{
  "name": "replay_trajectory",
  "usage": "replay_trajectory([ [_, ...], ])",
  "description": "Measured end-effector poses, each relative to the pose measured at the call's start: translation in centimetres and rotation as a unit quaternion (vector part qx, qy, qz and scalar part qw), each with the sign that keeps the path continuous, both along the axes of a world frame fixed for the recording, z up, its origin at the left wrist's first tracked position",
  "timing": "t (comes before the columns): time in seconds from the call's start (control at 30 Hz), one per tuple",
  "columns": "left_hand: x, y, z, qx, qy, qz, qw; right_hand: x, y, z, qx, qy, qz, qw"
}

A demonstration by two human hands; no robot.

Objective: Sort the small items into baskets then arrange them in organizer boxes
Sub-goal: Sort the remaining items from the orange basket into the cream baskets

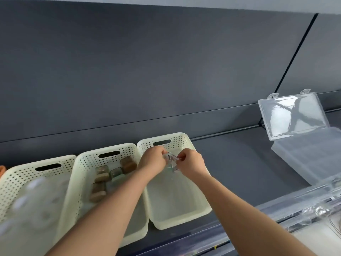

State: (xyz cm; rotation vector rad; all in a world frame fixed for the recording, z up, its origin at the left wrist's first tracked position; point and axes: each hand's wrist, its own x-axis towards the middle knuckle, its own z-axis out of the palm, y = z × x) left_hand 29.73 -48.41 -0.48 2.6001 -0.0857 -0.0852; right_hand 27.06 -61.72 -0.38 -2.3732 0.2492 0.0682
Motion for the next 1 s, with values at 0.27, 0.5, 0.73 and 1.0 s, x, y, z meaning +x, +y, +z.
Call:
replay_trajectory([
  [0.27,-0.8,-0.2,-0.7,0.328,0.03,-0.132,0.935,1.5,0.0,-3.0,-0.224,0.034,0.193,0.955],
  [0.5,-1.4,1.3,1.0,0.282,-0.065,-0.115,0.95,1.6,0.3,-2.6,-0.25,-0.007,0.21,0.945],
  [0.73,-4.1,8.0,3.6,0.217,-0.186,-0.034,0.958,0.8,5.4,0.7,-0.225,-0.167,0.213,0.936],
  [1.0,-11.0,21.1,4.4,0.224,-0.165,0.095,0.956,-3.6,18.0,2.9,-0.154,-0.246,0.319,0.902],
])
